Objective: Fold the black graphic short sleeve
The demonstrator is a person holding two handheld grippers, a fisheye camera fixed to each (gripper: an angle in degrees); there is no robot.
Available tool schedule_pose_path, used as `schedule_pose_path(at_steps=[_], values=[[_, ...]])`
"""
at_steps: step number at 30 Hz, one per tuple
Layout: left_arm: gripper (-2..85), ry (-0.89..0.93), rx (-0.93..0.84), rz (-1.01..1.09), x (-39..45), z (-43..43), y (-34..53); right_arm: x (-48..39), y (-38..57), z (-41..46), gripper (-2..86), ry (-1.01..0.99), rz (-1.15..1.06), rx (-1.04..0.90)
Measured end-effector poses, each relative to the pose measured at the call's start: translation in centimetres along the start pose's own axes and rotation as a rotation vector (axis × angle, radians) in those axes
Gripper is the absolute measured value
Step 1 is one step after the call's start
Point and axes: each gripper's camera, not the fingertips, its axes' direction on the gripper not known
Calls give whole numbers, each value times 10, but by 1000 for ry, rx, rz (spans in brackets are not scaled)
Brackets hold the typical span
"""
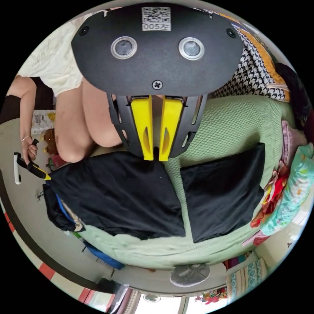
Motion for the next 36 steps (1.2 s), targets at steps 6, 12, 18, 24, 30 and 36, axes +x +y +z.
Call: schedule_pose_path(at_steps=[6,12,18,24,30,36], values=[[39,-11,63,-3,0,-72,4,-16,6,-47,-13,-97,-52,-17],[39,-74,24,-127,-26,-91,12,-61,61,-49,-11,-267,-181,-163],[68,-44,27,-239,-15,-78,46,-70,85,-19,14,-284,-256,-266],[92,-21,27,-58,74,-89,61,-19,35,-48,46,-133,-165,19],[123,238,-10,295,219,-85,64,1,-33,-4,93,-16,-140,60],[161,287,-103,550,341,-57,89,14,-79,76,118,-8,-71,-85]])
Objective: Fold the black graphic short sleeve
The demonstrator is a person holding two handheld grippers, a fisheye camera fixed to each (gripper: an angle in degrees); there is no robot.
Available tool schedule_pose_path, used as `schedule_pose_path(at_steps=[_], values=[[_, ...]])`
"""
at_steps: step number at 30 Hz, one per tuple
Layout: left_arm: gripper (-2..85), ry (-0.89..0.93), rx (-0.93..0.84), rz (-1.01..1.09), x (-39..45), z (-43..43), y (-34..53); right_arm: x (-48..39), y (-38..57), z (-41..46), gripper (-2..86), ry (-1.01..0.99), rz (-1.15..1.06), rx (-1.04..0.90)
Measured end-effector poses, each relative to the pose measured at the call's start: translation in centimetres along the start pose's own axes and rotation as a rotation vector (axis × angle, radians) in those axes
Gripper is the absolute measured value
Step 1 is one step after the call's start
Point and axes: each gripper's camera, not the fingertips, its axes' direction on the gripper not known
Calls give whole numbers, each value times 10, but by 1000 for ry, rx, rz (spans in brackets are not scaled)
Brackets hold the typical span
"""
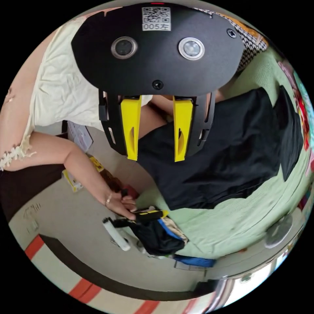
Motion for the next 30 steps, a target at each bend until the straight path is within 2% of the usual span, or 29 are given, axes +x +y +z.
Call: schedule_pose_path(at_steps=[7,15,21,30], values=[[167,-29,-128,27,39,62,-5,-4,-35,43,105,-4,16,-51],[72,4,-98,-36,18,52,11,-11,-61,76,60,14,45,-93],[49,66,-21,-43,-5,23,39,-16,-79,66,1,-67,68,-76],[42,142,178,-161,-89,-65,102,-104,-135,41,-8,-46,-57,-59]])
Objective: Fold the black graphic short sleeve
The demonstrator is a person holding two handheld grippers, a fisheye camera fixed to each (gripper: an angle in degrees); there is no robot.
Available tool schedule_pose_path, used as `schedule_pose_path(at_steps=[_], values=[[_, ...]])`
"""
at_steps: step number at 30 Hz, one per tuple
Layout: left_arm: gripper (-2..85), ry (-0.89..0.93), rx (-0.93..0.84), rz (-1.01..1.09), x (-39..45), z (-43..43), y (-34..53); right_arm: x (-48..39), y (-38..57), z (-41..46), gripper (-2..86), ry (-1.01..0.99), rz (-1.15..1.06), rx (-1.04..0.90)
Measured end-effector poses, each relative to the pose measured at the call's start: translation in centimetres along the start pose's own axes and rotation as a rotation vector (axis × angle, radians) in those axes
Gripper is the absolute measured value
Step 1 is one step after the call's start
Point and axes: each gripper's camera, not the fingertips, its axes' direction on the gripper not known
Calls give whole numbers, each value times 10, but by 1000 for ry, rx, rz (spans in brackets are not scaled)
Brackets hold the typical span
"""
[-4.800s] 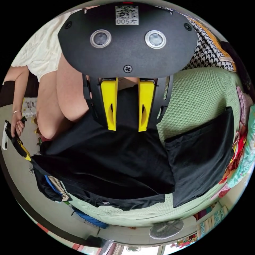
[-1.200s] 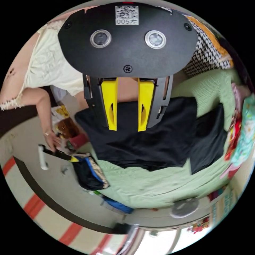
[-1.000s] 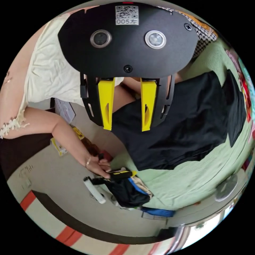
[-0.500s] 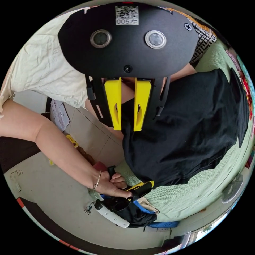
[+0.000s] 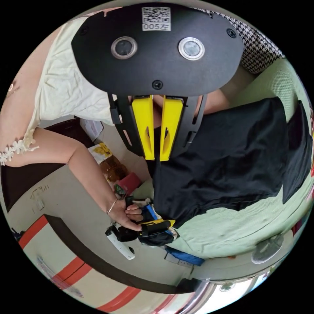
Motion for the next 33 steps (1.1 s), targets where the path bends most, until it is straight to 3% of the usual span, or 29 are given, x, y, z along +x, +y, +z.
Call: schedule_pose_path(at_steps=[6,11,16,19,23,28,33], values=[[40,7,114,-121,-74,-85,29,-99,-71,9,-7,-26,-116,-10],[40,-174,194,-338,-163,-169,65,-209,-147,69,-1,-31,-202,-84],[69,-342,246,-635,-252,-208,120,-261,-190,153,59,-82,-174,-231],[87,-331,281,-713,-279,-216,157,-259,-179,150,61,-139,-236,-167],[103,-221,233,-711,-301,-195,184,-215,-158,142,64,12,-319,-82],[129,-64,196,-746,-336,-149,198,-133,-155,155,90,-27,-177,-126],[186,-144,225,-816,-372,-134,197,-103,-162,184,115,-70,-127,-198]])
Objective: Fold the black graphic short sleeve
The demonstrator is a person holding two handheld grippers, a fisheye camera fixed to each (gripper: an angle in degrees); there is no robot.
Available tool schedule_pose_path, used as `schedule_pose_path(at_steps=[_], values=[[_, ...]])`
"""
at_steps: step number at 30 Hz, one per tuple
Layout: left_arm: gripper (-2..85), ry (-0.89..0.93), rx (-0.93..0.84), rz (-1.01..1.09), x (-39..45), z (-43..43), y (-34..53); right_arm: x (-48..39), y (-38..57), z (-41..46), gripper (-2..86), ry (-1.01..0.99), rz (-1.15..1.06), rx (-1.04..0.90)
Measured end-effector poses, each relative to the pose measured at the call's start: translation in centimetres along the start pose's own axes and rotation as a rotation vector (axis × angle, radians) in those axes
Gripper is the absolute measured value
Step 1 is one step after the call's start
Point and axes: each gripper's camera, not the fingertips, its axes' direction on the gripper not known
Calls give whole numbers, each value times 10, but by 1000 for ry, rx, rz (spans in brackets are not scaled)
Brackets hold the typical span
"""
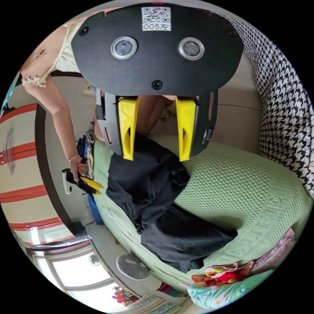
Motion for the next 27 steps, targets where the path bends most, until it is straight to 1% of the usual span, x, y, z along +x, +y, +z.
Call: schedule_pose_path(at_steps=[1,4,7,9,10,13,15,17,19,21,24,27], values=[[192,-36,9,-6,-2,4,-7,-2,-4,11,124,27,-6,-30],[184,-59,-25,-11,-5,20,-22,-9,-14,36,115,66,-5,-64],[173,-127,-36,-9,1,28,-26,-13,-20,52,55,31,15,-98],[167,-120,-28,1,5,28,-26,-17,-26,48,21,62,-26,-124],[161,-95,-18,13,9,27,-26,-15,-31,37,3,87,-38,-108],[144,-34,-5,62,23,28,-27,-2,-49,1,-7,41,-10,-48],[141,-37,-8,96,34,34,-29,5,-61,-25,-7,100,27,29],[140,-30,-22,139,52,49,-33,10,-72,-54,3,201,84,140],[140,-12,-31,166,65,63,-37,9,-72,-69,39,250,111,182],[140,-7,-47,198,80,79,-41,2,-60,-78,60,247,57,219],[142,5,-71,267,107,105,-47,-18,-17,-76,58,202,-80,225],[147,-30,-66,352,138,126,-55,-37,56,-58,63,251,-197,209]])
